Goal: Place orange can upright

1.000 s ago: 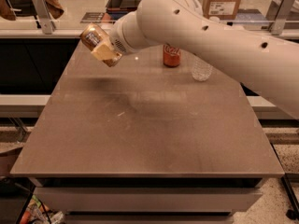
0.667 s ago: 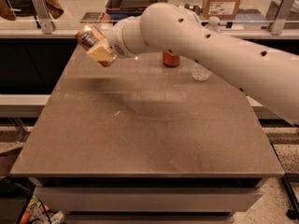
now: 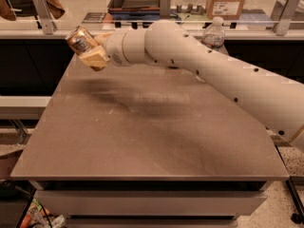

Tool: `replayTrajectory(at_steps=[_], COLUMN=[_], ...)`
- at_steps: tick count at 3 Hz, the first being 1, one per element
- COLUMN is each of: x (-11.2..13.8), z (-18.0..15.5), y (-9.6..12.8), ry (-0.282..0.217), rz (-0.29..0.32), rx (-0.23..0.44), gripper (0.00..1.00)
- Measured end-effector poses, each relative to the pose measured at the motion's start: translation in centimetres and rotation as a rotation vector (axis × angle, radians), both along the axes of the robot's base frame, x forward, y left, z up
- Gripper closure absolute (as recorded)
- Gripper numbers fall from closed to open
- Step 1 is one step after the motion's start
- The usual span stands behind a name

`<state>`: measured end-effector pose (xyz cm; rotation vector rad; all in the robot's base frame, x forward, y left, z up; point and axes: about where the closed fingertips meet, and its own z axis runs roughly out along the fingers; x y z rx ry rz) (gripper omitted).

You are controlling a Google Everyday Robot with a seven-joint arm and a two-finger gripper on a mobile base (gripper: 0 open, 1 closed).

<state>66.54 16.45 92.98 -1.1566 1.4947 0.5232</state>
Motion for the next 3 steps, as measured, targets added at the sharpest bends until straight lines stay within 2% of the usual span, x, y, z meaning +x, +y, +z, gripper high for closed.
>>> replayTrajectory(at_steps=[1, 3], x=[-0.3, -1.7], z=[-1.3, -5.0], y=[1.3, 3.4], ry=[-0.005, 0.051], rz=[0.046, 0.087], rx=[0.061, 0.15], gripper=[1.0, 1.0])
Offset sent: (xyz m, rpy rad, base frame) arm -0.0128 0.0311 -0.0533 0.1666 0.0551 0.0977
